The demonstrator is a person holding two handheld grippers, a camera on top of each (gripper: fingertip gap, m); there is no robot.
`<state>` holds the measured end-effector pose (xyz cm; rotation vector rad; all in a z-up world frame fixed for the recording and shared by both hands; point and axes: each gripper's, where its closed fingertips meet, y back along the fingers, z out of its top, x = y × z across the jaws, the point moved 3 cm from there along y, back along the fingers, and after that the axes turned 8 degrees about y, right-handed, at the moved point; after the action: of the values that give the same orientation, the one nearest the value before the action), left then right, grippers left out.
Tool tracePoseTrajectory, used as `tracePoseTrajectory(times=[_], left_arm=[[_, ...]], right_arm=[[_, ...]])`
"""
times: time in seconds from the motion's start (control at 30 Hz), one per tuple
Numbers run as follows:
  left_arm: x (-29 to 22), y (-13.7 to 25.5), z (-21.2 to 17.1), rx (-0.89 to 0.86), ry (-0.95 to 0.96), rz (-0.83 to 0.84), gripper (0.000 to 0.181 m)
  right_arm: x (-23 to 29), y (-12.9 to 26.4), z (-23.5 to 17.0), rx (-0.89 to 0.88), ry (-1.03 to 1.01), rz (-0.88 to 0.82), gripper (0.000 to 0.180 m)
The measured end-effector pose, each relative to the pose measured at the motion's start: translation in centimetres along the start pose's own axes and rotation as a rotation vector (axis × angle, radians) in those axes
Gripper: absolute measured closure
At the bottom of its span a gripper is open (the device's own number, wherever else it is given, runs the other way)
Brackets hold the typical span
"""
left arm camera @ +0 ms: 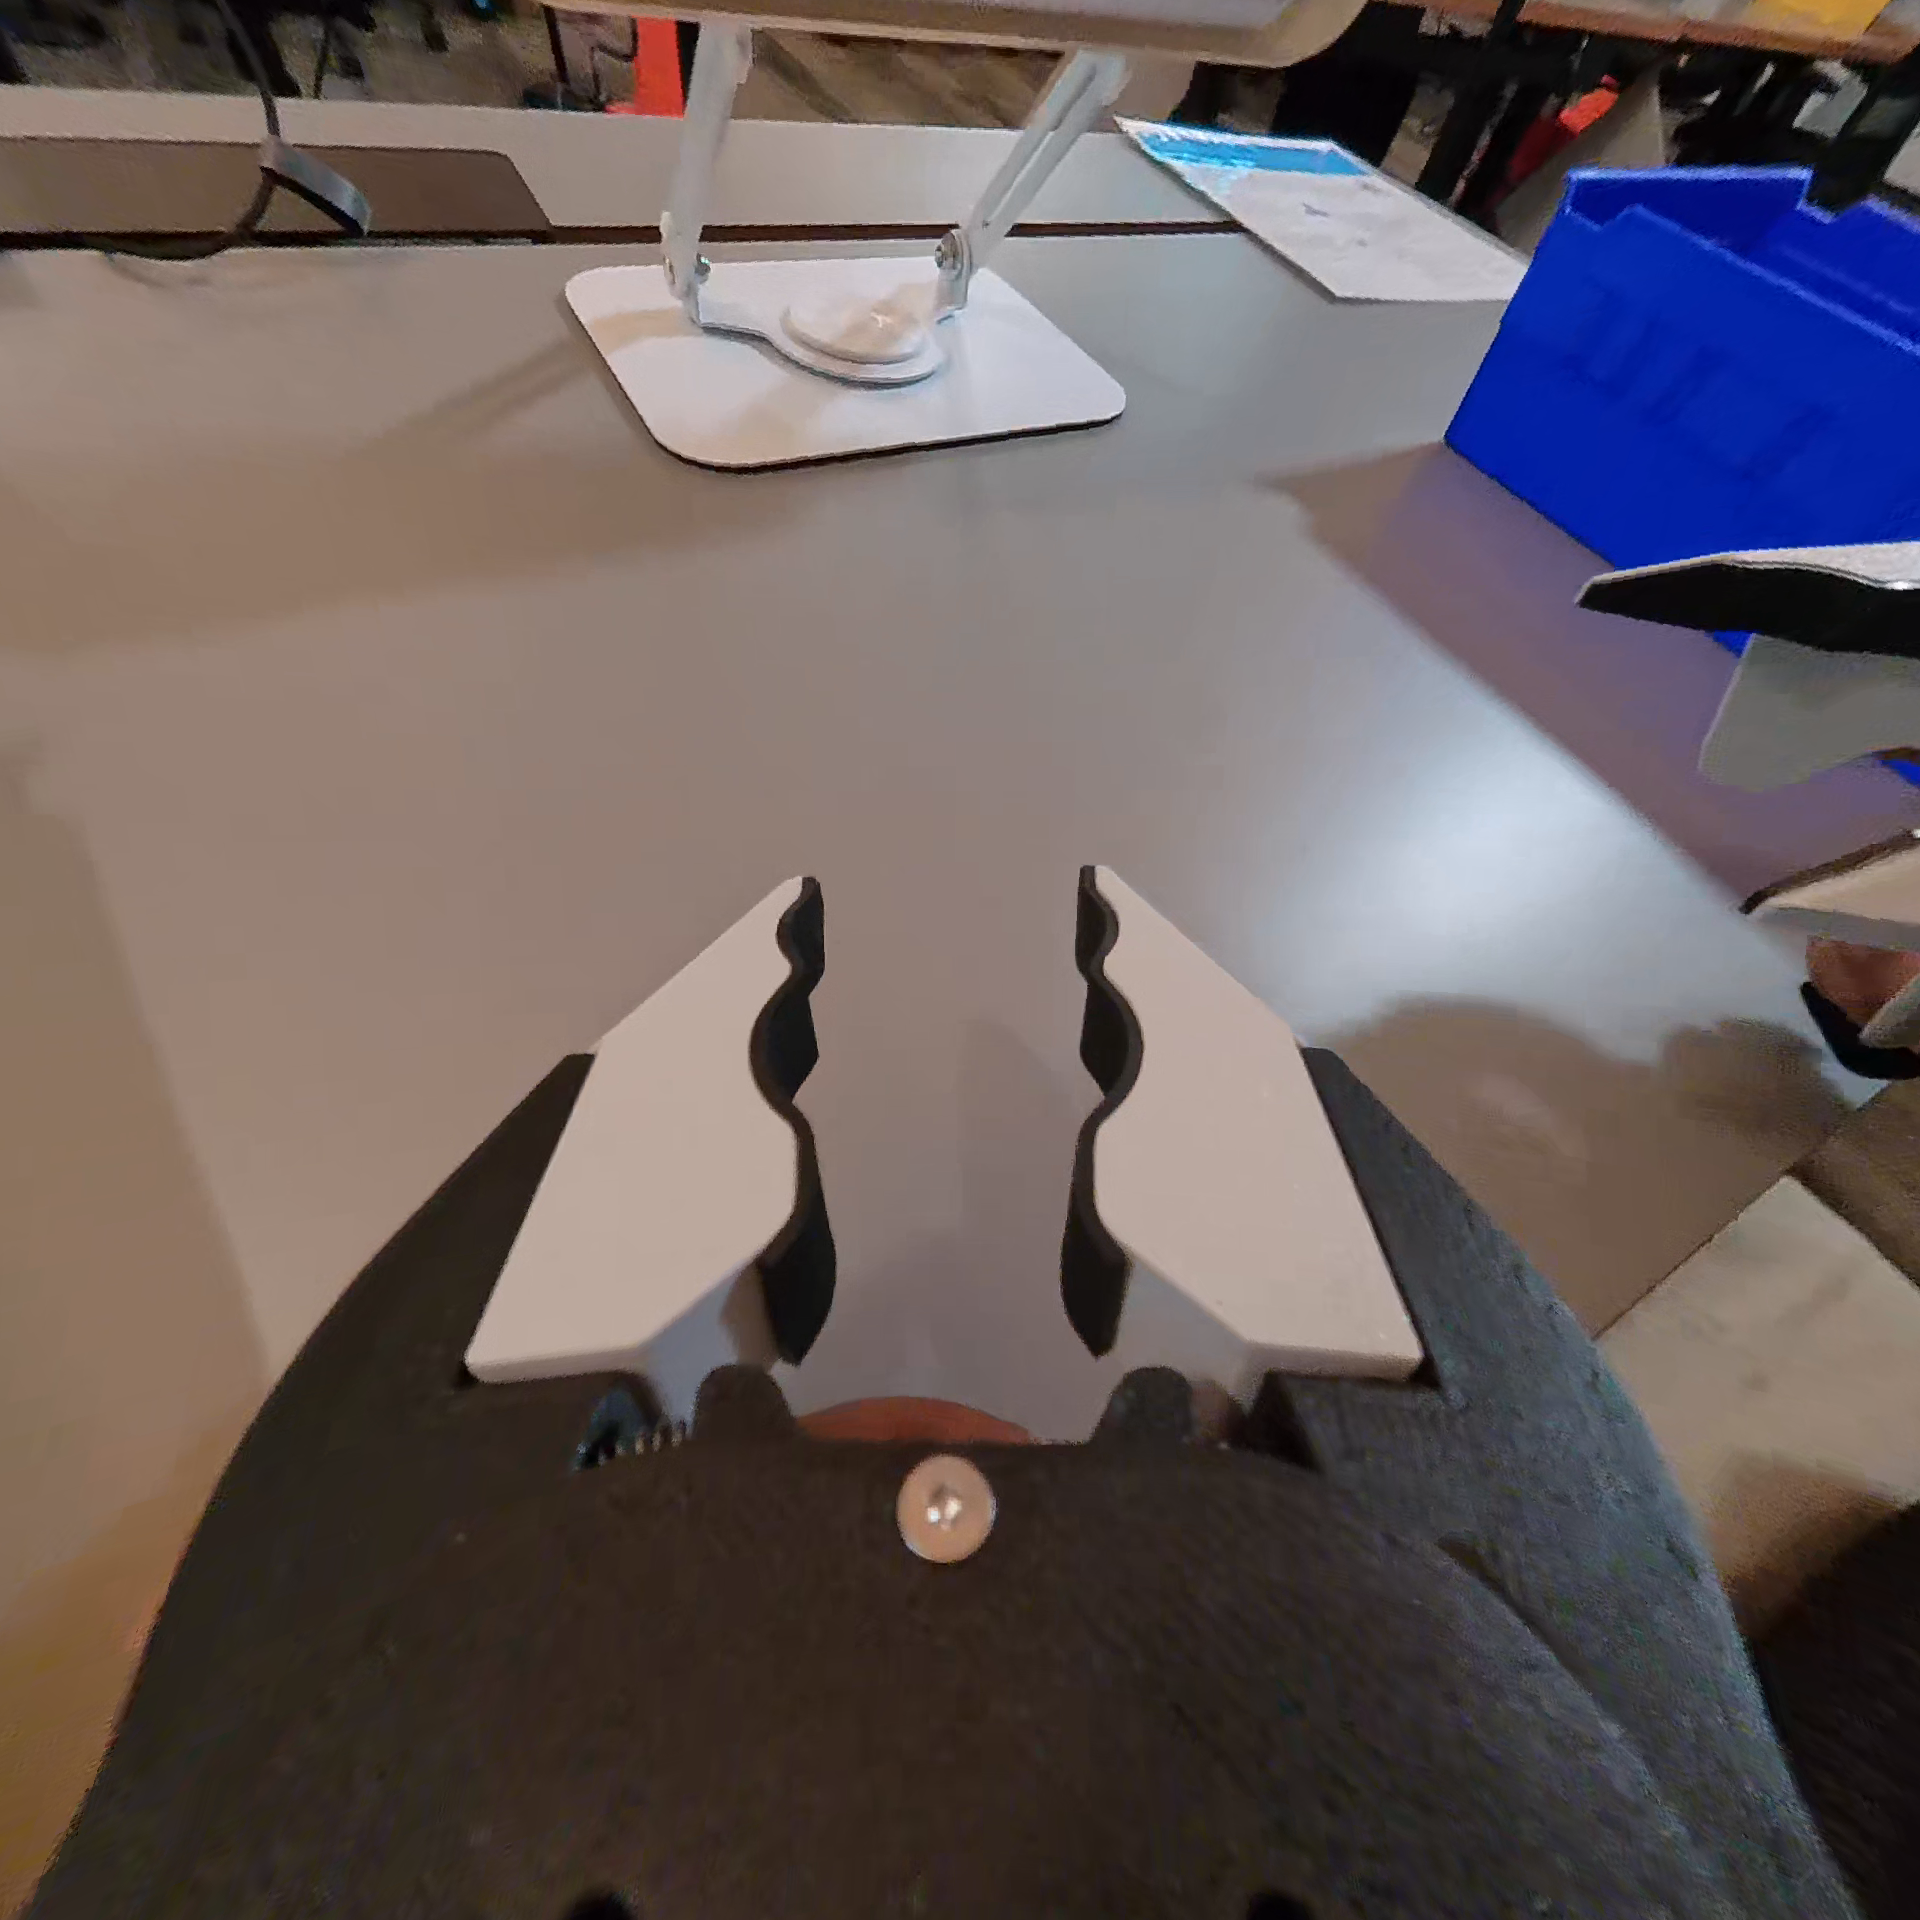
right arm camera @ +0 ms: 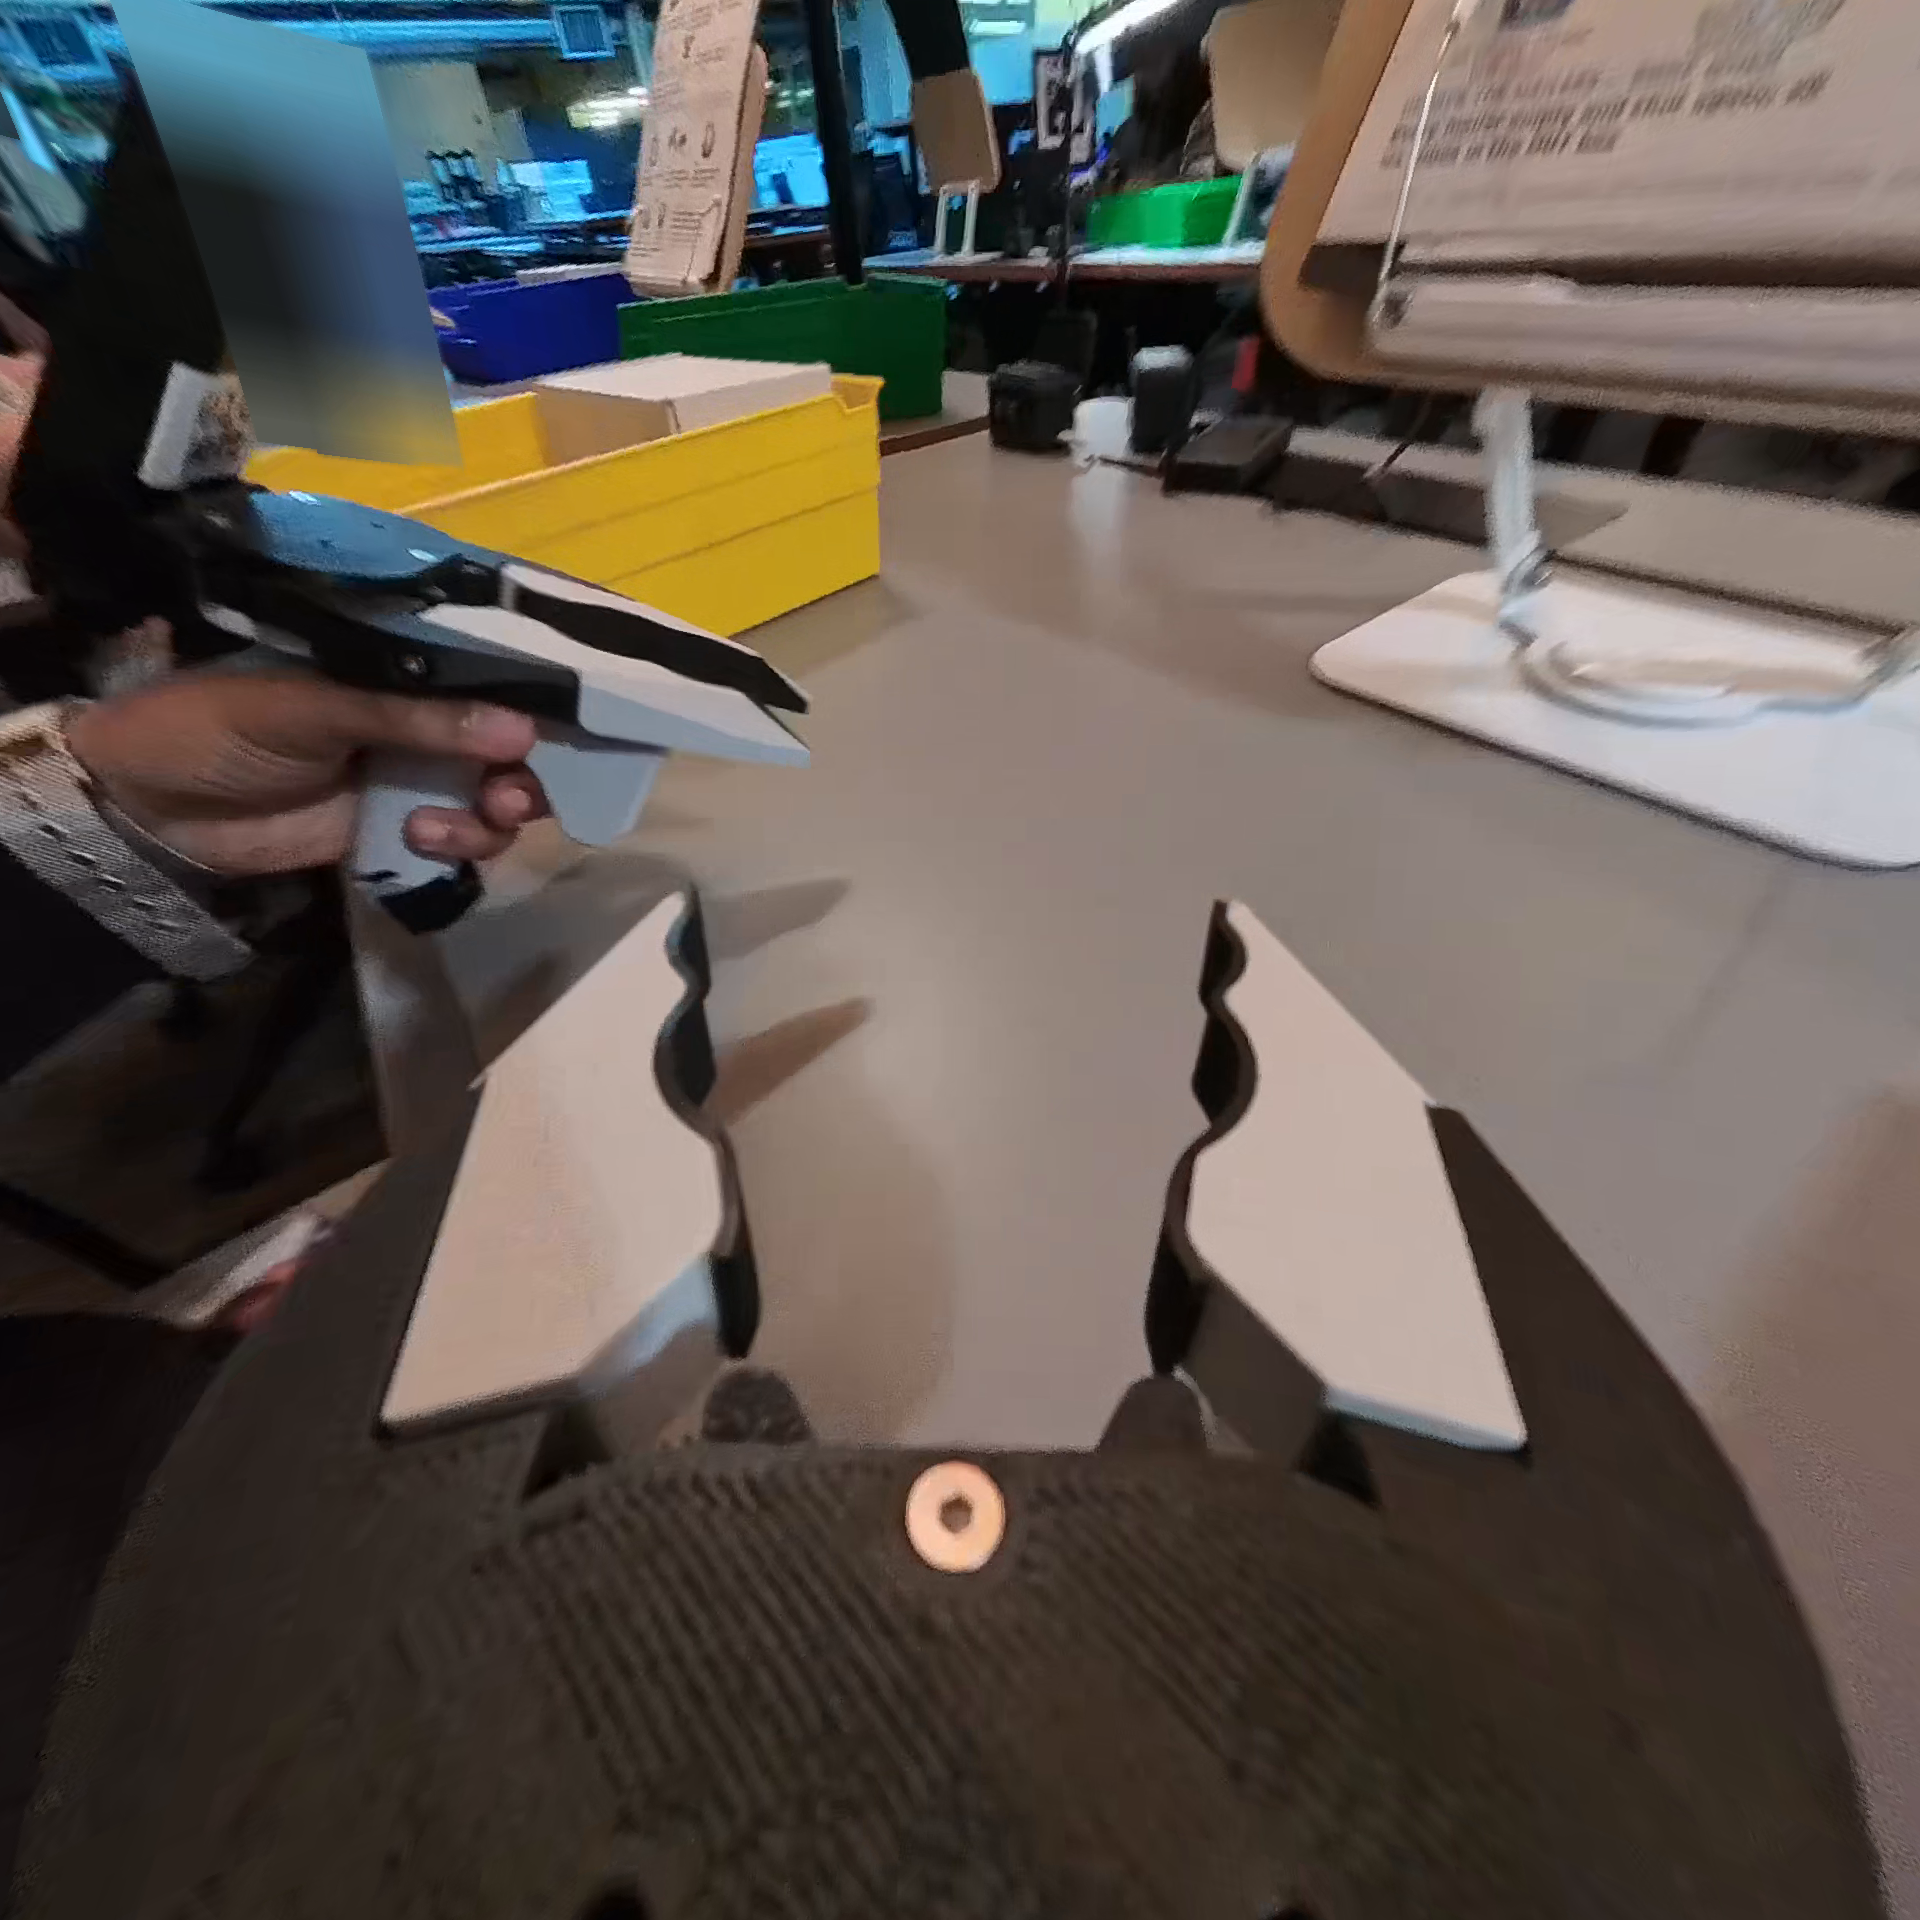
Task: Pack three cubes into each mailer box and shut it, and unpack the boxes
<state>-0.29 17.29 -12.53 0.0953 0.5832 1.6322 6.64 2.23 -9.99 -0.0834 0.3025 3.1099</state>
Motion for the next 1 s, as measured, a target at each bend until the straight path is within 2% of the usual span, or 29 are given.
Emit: tracePoseTrajectory(times=[0.03, 0.13, 0.23, 0.33, 0.43, 0.5, 0.53, 0.67, 0.73, 0.77, 0.83, 0.87, 0.93, 1.0], left_arm=[[0.0, -0.3, -0.3, 0.01, -0.013, -0.005, 0.13], [-0.4, -1.4, -0.7, 0.052, -0.06, -0.045, 0.129], [-1.5, -2.3, -0.3, 0.06, -0.061, -0.145, 0.131], [-3.7, -2.3, -0.2, 0.093, -0.043, -0.286, 0.126], [-5.3, -0.9, 1.5, 0.05, -0.02, -0.354, 0.108], [-5.3, 1.4, 4.2, -0.022, -0.044, -0.35, 0.096], [-4.8, 2.9, 6.1, -0.073, -0.062, -0.329, 0.084], [2.2, 8.3, 14.6, -0.181, -0.2, -0.089, 0.062], [8.8, 9.9, 18.6, -0.172, -0.311, 0.156, 0.065], [12.6, 10.3, 19.7, -0.114, -0.4, 0.285, 0.063], [20.4, 10.3, 19.3, 0.141, -0.499, 0.447, 0.048], [23.6, 10.2, 18.1, 0.308, -0.502, 0.459, 0.041], [27.5, 10.1, 15.7, 0.523, -0.511, 0.374, 0.041], [29.4, 9.9, 14.1, 0.618, -0.573, 0.269, 0.042]], right_arm=[[0.3, -0.4, -0.1, 0.01, -0.049, 0.037, 0.082], [1.3, -1.4, -0.4, 0.054, -0.118, 0.118, 0.077], [1.4, -1.9, -0.8, 0.122, -0.037, 0.084, 0.083], [2.2, -1.8, 0.3, 0.098, -0.019, 0.096, 0.086], [2.6, -0.6, 0.8, 0.081, 0.004, 0.099, 0.087], [1.8, 0.2, 0.5, 0.088, 0.065, 0.05, 0.091], [1.3, 0.5, 0.1, 0.1, 0.087, 0.023, 0.092], [0.0, 0.8, -0.8, 0.141, 0.035, -0.001, 0.096], [-0.3, 0.7, -1.1, 0.147, -0.016, 0.005, 0.102], [-0.4, 0.6, -1.3, 0.159, -0.036, 0.009, 0.104], [-0.6, 0.3, -1.9, 0.19, -0.058, 0.005, 0.107], [-0.8, 0.2, -2.1, 0.207, -0.062, -0.003, 0.11], [-1.0, 0.1, -2.2, 0.221, -0.058, -0.019, 0.112], [-1.1, -0.1, -2.6, 0.236, -0.043, -0.028, 0.114]])
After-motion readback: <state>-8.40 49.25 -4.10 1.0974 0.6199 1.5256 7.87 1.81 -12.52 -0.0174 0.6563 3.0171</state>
